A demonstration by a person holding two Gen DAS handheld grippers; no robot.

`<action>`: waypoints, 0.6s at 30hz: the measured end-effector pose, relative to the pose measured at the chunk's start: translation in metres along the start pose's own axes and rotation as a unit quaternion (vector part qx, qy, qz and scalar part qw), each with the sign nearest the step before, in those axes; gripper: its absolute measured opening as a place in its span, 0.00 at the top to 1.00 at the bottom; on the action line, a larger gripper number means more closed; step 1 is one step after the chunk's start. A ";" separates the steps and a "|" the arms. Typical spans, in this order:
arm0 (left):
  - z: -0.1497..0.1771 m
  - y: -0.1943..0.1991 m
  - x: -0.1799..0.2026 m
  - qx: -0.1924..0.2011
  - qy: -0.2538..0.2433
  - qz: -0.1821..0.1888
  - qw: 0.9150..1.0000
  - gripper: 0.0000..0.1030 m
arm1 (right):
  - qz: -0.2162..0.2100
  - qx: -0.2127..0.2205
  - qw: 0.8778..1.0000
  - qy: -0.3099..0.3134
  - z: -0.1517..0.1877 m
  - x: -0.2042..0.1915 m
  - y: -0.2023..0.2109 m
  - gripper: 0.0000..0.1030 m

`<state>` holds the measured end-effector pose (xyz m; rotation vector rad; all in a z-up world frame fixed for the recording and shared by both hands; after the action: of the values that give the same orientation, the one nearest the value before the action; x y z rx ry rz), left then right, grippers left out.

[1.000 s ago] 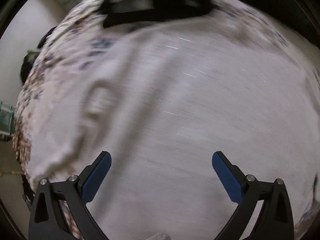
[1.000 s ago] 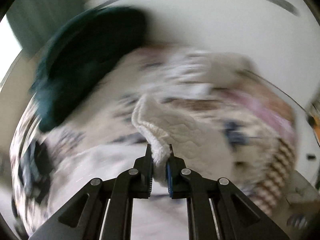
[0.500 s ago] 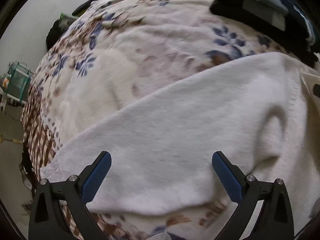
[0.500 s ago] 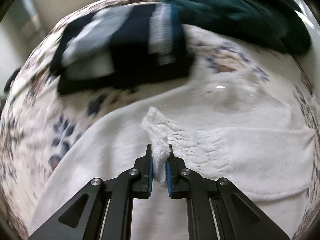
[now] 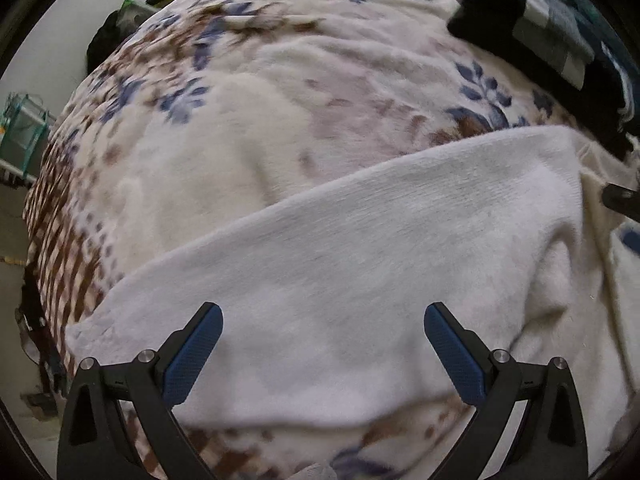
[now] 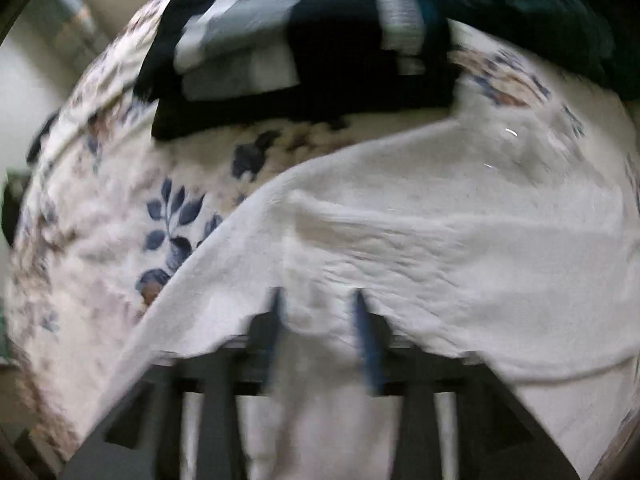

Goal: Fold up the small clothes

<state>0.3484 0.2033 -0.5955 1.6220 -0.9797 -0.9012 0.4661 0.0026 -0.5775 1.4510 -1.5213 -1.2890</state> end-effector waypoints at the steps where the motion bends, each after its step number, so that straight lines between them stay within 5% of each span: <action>1: 0.006 0.006 -0.009 -0.002 0.009 0.005 1.000 0.00 | 0.006 0.002 1.000 -0.013 0.003 0.016 0.012 0.28; 5: 0.038 0.018 -0.051 -0.037 0.076 0.029 0.996 0.00 | 0.068 0.001 0.997 -0.035 0.019 0.076 0.043 0.16; 8: 0.072 0.013 -0.092 -0.085 0.169 0.061 0.980 0.00 | 0.099 -0.004 0.994 -0.053 0.030 0.114 0.056 0.10; 13: 0.125 -0.020 -0.161 -0.143 0.365 0.105 0.914 0.00 | 0.130 -0.020 0.989 -0.064 0.052 0.150 0.056 0.10; 15: 0.132 -0.030 -0.185 -0.132 0.437 0.118 0.882 0.03 | 0.138 -0.025 0.988 -0.064 0.058 0.155 0.055 0.10; 18: 0.126 -0.038 -0.216 -0.091 0.503 0.116 0.851 0.11 | 0.154 -0.028 0.986 -0.055 0.066 0.156 0.056 0.10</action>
<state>0.1562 0.3609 -0.6405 1.4646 -0.3021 0.0900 0.3609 -0.1410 -0.5691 1.0741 -1.6902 -1.2264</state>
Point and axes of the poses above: each gripper's, at about its wrist camera, not at the fingertips, and y roughly against the way its jaws point, x to its right, z to its underside, the point moved 9 cm from there along -y, roughly the way its jaws point, and after that the axes turned 1 degree about x, right-handed, at the moved point
